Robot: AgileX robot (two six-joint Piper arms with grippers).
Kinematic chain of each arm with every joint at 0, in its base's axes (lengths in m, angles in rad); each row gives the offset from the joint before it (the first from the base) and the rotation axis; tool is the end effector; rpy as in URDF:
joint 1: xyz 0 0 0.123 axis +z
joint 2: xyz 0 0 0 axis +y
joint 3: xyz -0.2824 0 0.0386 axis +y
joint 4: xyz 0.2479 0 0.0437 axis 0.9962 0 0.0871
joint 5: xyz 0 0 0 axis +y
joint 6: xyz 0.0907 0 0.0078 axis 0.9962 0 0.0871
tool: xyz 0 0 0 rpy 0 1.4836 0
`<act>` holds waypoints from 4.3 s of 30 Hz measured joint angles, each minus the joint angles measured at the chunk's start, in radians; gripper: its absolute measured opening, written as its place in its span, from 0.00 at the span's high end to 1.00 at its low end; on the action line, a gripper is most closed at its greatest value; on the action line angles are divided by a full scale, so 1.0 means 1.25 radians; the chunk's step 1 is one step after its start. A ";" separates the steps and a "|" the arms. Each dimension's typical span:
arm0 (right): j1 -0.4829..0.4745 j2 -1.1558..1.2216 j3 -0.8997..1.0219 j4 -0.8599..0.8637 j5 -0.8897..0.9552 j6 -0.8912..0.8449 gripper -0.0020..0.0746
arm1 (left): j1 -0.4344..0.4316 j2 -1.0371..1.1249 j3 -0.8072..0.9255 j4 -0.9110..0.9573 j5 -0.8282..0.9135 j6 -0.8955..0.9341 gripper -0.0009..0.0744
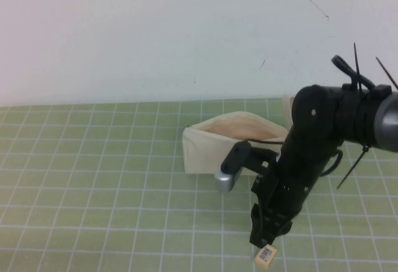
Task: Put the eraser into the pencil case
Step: Pick up the eraser from the table, then place the eraser on the pencil case
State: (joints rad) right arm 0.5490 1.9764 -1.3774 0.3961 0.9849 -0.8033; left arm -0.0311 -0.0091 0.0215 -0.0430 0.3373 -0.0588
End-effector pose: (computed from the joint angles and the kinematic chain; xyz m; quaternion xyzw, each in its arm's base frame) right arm 0.3138 0.2263 0.1779 -0.5331 0.8285 0.1619 0.0573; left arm 0.0535 -0.0030 0.1759 -0.0228 0.7931 -0.0453 0.6069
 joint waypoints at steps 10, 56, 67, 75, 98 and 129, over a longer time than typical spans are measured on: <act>0.000 0.000 -0.032 0.000 0.047 -0.059 0.74 | 0.000 0.000 0.000 0.000 0.000 0.000 0.99; 0.171 0.073 -0.033 -0.305 0.009 -0.425 0.48 | 0.000 0.000 0.000 0.000 0.000 0.000 0.99; 0.171 0.085 -0.041 -0.327 0.001 -0.425 0.71 | 0.000 0.000 0.000 0.000 0.000 0.000 0.99; 0.171 0.085 -0.044 -0.327 0.011 -0.379 0.71 | 0.000 0.000 0.000 0.000 0.000 0.000 0.99; 0.168 0.097 -0.574 -0.327 0.183 -0.195 0.71 | 0.000 0.000 0.000 0.000 0.000 0.000 0.99; 0.049 0.032 -0.646 -0.412 0.184 0.153 0.93 | 0.000 0.000 0.000 0.000 0.000 0.000 0.99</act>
State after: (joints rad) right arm 0.6099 2.0164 -2.1852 -0.1186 1.2145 -0.6120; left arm -0.0311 -0.0091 0.0215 -0.0430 0.3373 -0.0588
